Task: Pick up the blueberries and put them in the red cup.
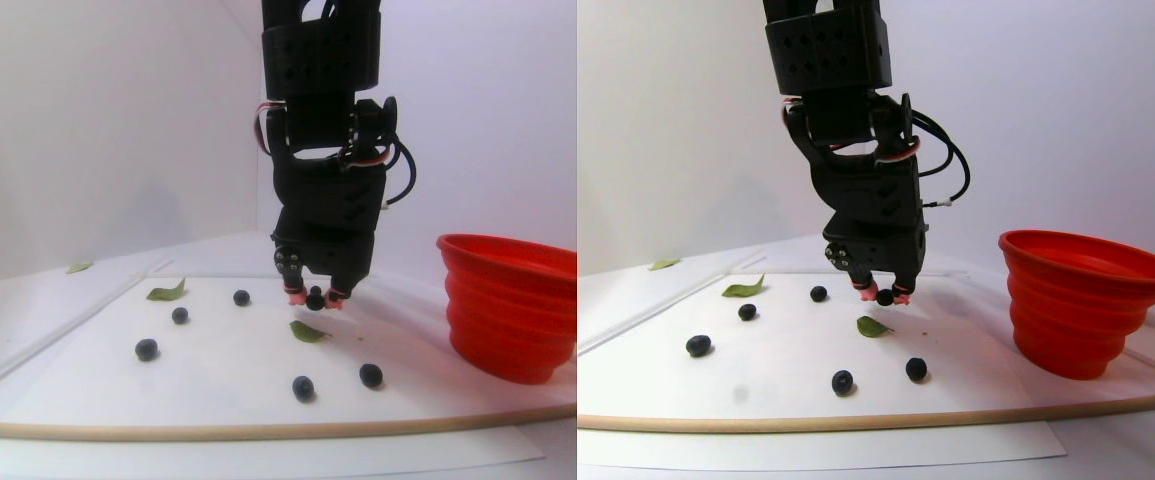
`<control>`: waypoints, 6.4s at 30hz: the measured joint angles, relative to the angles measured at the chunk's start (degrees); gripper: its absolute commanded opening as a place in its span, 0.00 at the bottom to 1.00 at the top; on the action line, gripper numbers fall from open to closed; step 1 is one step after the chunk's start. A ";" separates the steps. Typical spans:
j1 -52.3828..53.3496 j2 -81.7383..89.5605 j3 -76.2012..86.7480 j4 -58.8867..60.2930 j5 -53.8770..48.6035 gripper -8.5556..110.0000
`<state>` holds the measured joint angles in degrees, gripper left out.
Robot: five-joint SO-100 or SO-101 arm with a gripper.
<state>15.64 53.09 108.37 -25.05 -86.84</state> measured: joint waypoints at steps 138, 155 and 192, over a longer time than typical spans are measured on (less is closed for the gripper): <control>27.86 27.95 -1.14 33.13 -13.01 0.24; 27.25 28.13 -1.14 32.26 -13.97 0.23; 14.50 33.31 5.45 31.73 -12.13 0.22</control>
<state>30.15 86.40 113.82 6.68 -98.96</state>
